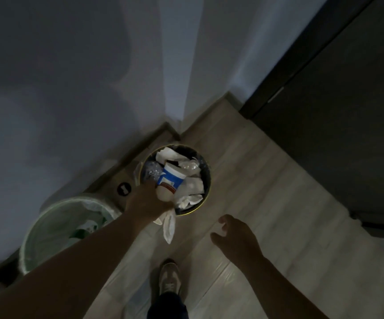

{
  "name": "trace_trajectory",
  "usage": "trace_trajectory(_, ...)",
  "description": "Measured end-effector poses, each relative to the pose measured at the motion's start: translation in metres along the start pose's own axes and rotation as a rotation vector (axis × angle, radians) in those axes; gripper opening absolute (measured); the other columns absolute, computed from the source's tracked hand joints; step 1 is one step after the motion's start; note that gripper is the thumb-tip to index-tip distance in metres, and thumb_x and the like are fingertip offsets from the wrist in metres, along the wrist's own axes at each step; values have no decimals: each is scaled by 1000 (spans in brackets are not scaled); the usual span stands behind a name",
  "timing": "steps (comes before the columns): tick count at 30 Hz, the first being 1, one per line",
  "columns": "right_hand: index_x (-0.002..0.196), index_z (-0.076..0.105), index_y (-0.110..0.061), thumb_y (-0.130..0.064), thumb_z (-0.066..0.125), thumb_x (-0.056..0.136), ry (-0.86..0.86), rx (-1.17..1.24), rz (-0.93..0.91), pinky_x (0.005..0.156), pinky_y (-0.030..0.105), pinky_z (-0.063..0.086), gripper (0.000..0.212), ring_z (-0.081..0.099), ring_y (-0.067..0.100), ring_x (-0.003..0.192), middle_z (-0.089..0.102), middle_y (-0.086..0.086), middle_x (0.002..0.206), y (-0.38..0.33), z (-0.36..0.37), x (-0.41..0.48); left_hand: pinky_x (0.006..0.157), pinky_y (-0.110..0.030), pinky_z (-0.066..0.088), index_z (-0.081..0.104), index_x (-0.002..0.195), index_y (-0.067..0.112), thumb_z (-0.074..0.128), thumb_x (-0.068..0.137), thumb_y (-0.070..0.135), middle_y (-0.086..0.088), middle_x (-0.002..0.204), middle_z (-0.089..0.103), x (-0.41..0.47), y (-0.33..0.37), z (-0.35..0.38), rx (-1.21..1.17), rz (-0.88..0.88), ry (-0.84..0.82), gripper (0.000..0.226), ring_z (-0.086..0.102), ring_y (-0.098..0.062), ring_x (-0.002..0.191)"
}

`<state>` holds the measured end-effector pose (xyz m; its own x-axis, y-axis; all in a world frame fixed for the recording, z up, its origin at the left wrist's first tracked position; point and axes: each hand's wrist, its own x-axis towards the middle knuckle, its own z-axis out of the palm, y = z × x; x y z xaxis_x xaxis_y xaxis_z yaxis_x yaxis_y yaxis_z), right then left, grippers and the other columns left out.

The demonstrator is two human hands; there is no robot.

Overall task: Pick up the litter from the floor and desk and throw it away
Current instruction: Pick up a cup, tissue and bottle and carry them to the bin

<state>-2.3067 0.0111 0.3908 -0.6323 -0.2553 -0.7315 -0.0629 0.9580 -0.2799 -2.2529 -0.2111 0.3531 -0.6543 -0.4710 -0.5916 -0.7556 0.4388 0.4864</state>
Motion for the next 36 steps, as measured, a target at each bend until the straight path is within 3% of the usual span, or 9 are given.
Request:
trace_trajectory(8, 133, 48, -19, -37, 62, 89, 10, 53, 32, 89, 25, 51, 49, 58, 10, 104, 59, 0, 123, 49, -6, 39, 85, -30, 43, 51, 120, 10, 74, 75, 45, -7, 114, 60, 61, 26, 76, 128, 69, -43, 61, 57, -22, 106)
trace_trajectory(13, 134, 47, -18, -37, 60, 91, -15, 61, 53, 87, 22, 49, 49, 58, 10, 106, 59, 0, 125, 67, 3, 54, 101, -42, 40, 39, 134, 6, 69, 81, 45, -17, 131, 47, 95, 20, 91, 330, 70, 47, 73, 47, -31, 119)
trace_trajectory(19, 133, 47, -19, -38, 61, 90, -19, 78, 47, 88, 25, 50, 49, 57, 11, 104, 59, 0, 122, 65, 11, 55, 111, -42, 30, 34, 140, 9, 65, 80, 54, -15, 146, 30, 95, 8, 96, 506, 141, -6, 81, 30, -31, 135)
trace_trajectory(24, 133, 46, -20, -38, 60, 89, -33, 36, 36, 90, 28, 49, 50, 56, 13, 107, 57, 0, 122, 49, 4, 39, 102, -37, 38, 35, 137, 11, 61, 84, 53, -10, 134, 44, 64, 15, 77, 525, 251, -38, 72, 44, -25, 123)
trace_trajectory(28, 137, 42, -19, -38, 58, 91, -16, -95, -35, 94, 28, 46, 52, 54, 15, 116, 55, 1, 128, 28, -12, 14, 86, -39, 51, 55, 120, 3, 77, 75, 30, -15, 114, 59, 23, 18, 43, 498, 429, 38, 58, 59, -30, 104)
trace_trajectory(31, 135, 41, -19, -39, 59, 89, -7, -242, -99, 95, 30, 46, 53, 53, 18, 117, 54, 3, 127, 7, -22, -14, 87, -40, 50, 58, 118, 5, 70, 80, 28, -15, 114, 62, -16, 16, 1, 492, 411, -16, 46, 60, -31, 106)
trace_trajectory(33, 135, 41, -20, -39, 61, 87, -16, -317, -135, 97, 30, 44, 56, 52, 20, 119, 52, 3, 127, -10, -28, -38, 82, -43, 54, 66, 108, -1, 82, 66, 20, -21, 105, 67, -41, 8, -28, 486, 449, -35, 50, 65, -38, 98)
trace_trajectory(35, 135, 41, -20, -39, 62, 84, -16, -383, -172, 97, 29, 43, 58, 50, 21, 120, 50, 3, 127, -30, -35, -64, 70, -35, 58, 70, 96, -1, 93, 45, 27, -20, 92, 69, -71, 3, -61, 535, 479, -39, 63, 70, -33, 83)
trace_trajectory(36, 135, 41, -21, -39, 62, 83, -7, -402, -195, 97, 28, 43, 59, 50, 21, 121, 49, 3, 128, -41, -38, -79, 75, -29, 56, 68, 105, 3, 91, 49, 35, -17, 101, 68, -87, 2, -80, 561, 455, -82, 69, 68, -28, 91)
